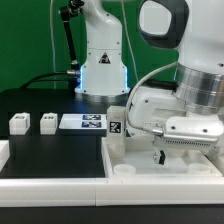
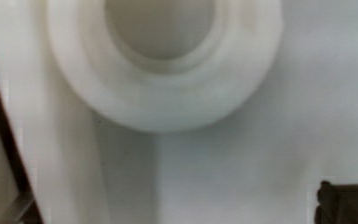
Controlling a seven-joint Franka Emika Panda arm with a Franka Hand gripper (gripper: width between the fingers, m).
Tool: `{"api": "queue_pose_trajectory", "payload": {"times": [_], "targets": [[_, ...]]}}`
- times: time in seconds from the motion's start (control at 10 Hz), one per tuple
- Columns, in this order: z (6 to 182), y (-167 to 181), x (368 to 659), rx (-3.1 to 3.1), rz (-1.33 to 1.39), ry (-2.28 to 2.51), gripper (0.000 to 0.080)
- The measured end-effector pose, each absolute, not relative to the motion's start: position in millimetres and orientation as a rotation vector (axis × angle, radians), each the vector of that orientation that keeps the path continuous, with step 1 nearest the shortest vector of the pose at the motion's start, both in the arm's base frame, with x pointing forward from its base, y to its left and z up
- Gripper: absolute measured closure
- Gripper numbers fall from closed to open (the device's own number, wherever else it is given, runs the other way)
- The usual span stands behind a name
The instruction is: Assemble square table
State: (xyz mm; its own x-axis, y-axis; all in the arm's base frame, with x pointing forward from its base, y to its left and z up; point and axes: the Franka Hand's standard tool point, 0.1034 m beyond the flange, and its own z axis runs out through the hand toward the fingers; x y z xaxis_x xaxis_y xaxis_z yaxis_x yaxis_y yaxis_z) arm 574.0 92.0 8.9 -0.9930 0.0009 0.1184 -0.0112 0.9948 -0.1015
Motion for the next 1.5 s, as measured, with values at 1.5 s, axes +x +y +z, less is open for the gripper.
{"api": "queue_pose_trajectory", "payload": {"times": [1.5], "targets": [[121.8, -31.5, 595.3, -1.148, 0.321, -2.953, 0.0151]]}}
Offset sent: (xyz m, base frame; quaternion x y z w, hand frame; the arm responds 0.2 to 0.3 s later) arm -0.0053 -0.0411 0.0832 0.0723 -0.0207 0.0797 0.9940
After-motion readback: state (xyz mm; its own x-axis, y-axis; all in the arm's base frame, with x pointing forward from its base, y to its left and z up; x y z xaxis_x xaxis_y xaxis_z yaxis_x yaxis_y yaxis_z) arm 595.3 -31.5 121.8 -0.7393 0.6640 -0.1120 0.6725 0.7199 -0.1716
